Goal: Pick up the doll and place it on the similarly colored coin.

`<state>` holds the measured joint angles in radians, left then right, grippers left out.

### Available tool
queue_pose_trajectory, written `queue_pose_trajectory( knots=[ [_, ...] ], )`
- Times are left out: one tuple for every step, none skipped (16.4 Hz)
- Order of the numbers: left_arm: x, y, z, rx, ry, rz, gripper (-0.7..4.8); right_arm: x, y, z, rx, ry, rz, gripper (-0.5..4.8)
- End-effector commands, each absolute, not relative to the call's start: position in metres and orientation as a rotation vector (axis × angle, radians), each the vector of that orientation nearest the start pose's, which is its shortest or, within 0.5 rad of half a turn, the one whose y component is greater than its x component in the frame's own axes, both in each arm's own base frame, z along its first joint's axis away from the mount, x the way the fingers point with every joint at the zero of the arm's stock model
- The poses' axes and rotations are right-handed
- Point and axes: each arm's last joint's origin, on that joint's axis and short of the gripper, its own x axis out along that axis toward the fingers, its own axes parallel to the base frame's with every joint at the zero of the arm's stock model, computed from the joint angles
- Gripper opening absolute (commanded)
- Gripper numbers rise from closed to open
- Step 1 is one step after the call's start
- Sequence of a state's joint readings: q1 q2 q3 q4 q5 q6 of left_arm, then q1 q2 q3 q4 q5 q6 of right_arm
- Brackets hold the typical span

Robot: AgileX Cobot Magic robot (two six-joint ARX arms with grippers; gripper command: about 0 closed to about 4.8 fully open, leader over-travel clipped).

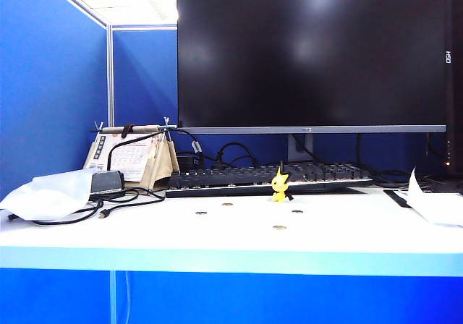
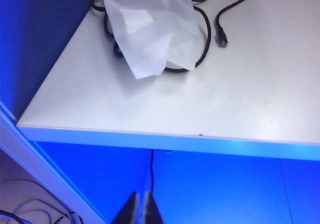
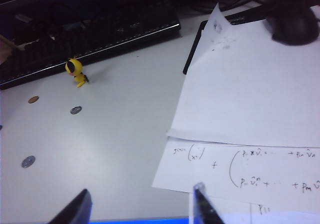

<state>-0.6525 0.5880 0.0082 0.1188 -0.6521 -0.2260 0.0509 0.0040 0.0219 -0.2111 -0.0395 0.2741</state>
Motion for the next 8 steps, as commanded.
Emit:
queue_pose_trajectory(
  knots=[
    [0.1061, -0.0587, 0.1268, 0.048, 0.353, 0.047, 0.26, 0.0942, 0.0068, 0.1499, 0.299, 0.216, 0.085, 2.62],
    [0.1061, -0.0587, 0.1268, 0.048, 0.353, 0.047, 0.26, 0.0944, 0.0068, 0.1507, 0.337, 0.209, 0.082, 2.62],
    [0.1061, -0.0587, 0.1268, 0.048, 0.353, 0.047, 0.26, 0.0944, 0.0068, 0.1508, 0.357, 0.209, 0.08, 2.63],
    [0.1061, -0.0587, 0.1268, 0.048, 0.353, 0.047, 0.26, 0.0943, 0.0068, 0.1504, 0.371, 0.215, 0.079, 2.63],
    [0.1061, -0.0587, 0.1268, 0.048, 0.353, 0.047, 0.26, 0.0941, 0.0069, 0.1494, 0.371, 0.225, 0.081, 2.63],
    [0.1061, -0.0587, 0.1268, 0.048, 0.353, 0.047, 0.26, 0.0941, 0.007, 0.1494, 0.395, 0.227, 0.08, 2.63],
    [0.1061, -0.0587, 0.1268, 0.048, 0.353, 0.047, 0.26, 0.0941, 0.007, 0.1494, 0.417, 0.228, 0.077, 2.63],
    [0.1061, -0.0587, 0.1268, 0.048, 0.353, 0.047, 0.26, 0.0941, 0.007, 0.1494, 0.426, 0.229, 0.077, 2.63]
  ],
)
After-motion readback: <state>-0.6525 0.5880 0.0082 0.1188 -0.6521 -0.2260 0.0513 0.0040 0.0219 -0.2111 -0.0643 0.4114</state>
